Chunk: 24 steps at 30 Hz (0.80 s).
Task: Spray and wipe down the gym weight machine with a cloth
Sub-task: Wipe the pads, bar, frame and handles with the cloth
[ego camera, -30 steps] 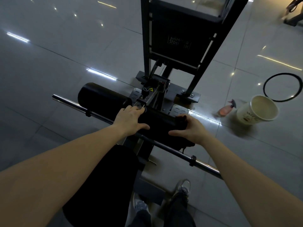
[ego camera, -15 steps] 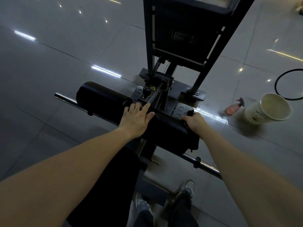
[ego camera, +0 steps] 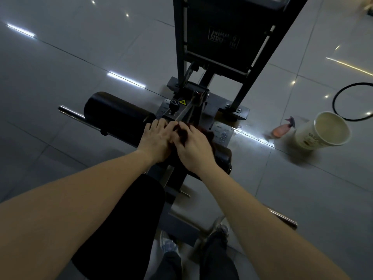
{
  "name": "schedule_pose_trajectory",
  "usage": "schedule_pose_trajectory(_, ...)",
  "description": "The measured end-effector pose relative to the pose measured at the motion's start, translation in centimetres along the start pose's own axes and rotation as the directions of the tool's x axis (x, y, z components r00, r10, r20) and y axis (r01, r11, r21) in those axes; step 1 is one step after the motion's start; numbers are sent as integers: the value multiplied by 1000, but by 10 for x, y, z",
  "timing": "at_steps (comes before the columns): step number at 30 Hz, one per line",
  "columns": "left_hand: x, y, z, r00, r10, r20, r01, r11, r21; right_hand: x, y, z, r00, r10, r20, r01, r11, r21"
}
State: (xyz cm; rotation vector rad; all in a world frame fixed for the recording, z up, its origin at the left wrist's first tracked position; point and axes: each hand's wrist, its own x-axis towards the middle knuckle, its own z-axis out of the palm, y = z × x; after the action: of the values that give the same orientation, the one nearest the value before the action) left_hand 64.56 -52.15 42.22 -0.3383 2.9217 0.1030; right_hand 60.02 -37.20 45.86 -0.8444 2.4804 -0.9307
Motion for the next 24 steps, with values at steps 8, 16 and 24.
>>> schedule_pose_trajectory(8,2,3,3,998,-62,-30,57,988,-143,-12,65,-28,941,319,-116,-333,933,-136)
schedule_pose_trajectory(16,3,-1,8,996,-41,-82,29,989,-144,57,32,9,955,292,58,-292,956,-8)
schedule_pose_trajectory(24,4,2,7,997,-57,-58,47,984,-172,-79,82,-48,994,-66,-92,55,991,-120)
